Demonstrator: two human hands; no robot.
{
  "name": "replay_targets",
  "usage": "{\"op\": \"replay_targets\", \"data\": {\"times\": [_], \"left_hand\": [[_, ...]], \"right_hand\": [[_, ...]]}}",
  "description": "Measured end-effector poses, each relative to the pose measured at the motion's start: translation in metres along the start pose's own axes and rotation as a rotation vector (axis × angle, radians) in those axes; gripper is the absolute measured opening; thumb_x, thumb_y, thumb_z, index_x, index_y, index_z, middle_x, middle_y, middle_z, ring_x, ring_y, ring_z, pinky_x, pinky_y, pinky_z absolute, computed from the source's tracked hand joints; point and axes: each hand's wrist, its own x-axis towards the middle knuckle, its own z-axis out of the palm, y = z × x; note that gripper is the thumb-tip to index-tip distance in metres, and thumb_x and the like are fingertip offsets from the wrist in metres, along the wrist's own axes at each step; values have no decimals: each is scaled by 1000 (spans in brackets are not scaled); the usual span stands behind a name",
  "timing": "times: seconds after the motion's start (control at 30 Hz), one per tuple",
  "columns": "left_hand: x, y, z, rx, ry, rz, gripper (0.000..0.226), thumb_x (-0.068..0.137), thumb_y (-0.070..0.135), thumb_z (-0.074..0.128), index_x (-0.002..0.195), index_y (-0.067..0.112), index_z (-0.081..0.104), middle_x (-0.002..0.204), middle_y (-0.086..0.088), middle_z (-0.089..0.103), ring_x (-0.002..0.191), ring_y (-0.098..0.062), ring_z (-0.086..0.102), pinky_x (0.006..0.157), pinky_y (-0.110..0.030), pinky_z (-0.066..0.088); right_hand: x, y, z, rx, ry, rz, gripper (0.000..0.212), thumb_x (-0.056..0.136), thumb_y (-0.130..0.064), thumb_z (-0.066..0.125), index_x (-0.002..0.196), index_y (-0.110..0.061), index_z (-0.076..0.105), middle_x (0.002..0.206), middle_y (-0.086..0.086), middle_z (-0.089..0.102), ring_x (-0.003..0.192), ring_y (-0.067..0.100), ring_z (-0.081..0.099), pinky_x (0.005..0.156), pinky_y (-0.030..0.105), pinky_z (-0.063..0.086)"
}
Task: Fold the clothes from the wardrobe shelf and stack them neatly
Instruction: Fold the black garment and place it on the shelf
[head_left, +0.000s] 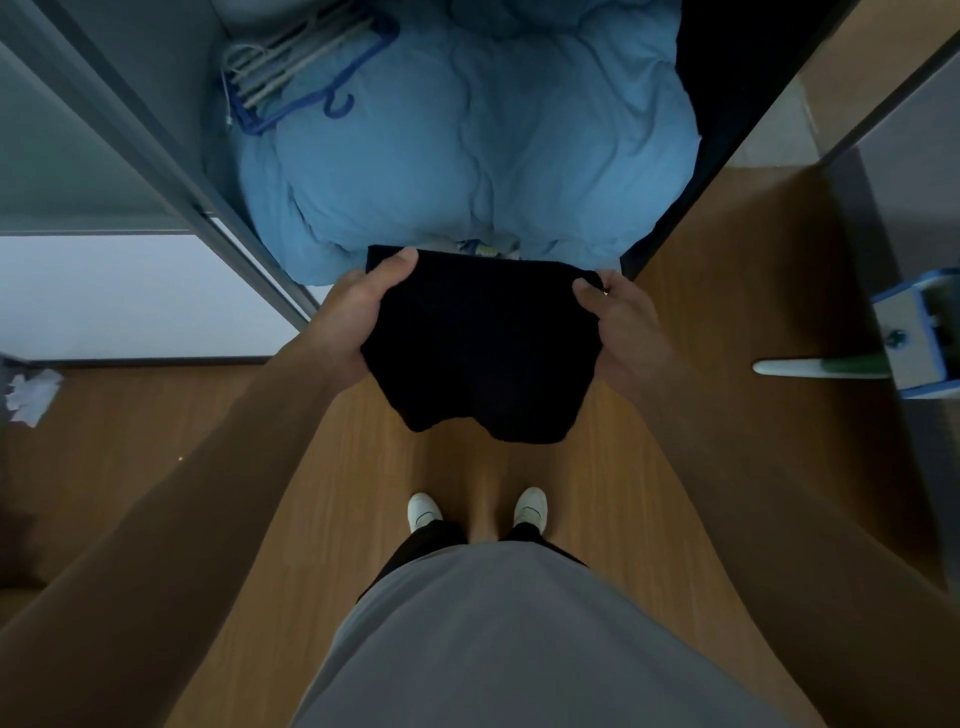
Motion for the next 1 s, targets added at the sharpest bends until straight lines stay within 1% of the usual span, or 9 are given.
{"op": "replay_targets", "data": {"times": [0.07, 0.13, 0.3, 0.43, 0.53, 0.63, 0.73, 0.8, 1.0], "left_hand": [[2, -4, 0, 2, 8, 9, 39, 88, 40, 72, 117, 14, 68, 110, -5, 75, 103, -22, 72, 78, -28, 59], [4, -9, -1, 14, -11, 22, 38, 88, 33, 74, 119, 11, 67, 112, -8, 74, 104, -24, 71, 80, -30, 59], [14, -19, -15, -87, -74, 30, 54, 88, 27, 74, 134, 6, 56, 116, -7, 72, 111, -24, 68, 83, -30, 56], [18, -28, -34, -164, -214, 114, 61, 93, 22, 67, 145, 43, 40, 114, -1, 69, 112, -17, 64, 91, -31, 52], [17, -34, -31, -18, -262, 168, 56, 95, 5, 59, 143, 32, 51, 113, -8, 65, 106, -22, 62, 95, -32, 51], [17, -32, -20, -73, -216, 218, 41, 96, -4, 50, 129, 15, 64, 115, -5, 71, 108, -19, 66, 89, -27, 53], [14, -26, -14, -145, -170, 218, 39, 95, -7, 47, 121, 14, 69, 111, -6, 73, 104, -19, 68, 88, -25, 53], [14, -21, -18, -128, -126, 185, 40, 94, -9, 46, 118, 12, 70, 111, -9, 73, 105, -20, 68, 88, -25, 54], [15, 3, -39, 167, 39, -44, 35, 91, -5, 51, 104, 15, 77, 108, -8, 76, 96, -17, 73, 70, -18, 56]], "right_hand": [[-1, -5, -1, 54, -34, -15, 7, 101, -7, 53, 99, -7, 60, 98, 10, 67, 95, 24, 67, 95, 42, 54], [-3, -7, -1, 139, -108, -39, 18, 101, -3, 50, 86, -14, 52, 85, 5, 61, 81, 17, 62, 85, 38, 50], [-8, -11, -6, 71, -235, -79, 34, 103, -4, 44, 125, -20, 64, 87, 4, 68, 88, 17, 65, 89, 32, 52], [-4, -18, -4, 82, -152, -43, 23, 101, -3, 46, 104, -12, 68, 98, 7, 72, 94, 19, 68, 86, 34, 55], [4, -18, -4, 87, -86, 42, 19, 100, -3, 48, 98, -12, 65, 93, 6, 71, 90, 20, 68, 77, 33, 56], [8, -14, -11, 128, -160, 66, 22, 99, -9, 52, 113, -15, 67, 98, 6, 70, 97, 22, 67, 84, 36, 55], [7, -5, -12, -139, -239, -81, 33, 95, -6, 56, 118, -23, 71, 103, 6, 72, 98, 22, 67, 87, 36, 53], [7, 3, -8, -345, -195, -203, 37, 93, 2, 54, 112, -20, 75, 109, 4, 74, 101, 21, 68, 88, 38, 52], [9, 13, 2, -388, -221, -154, 50, 87, 11, 46, 112, -20, 75, 116, 6, 73, 110, 24, 67, 99, 43, 53]]}}
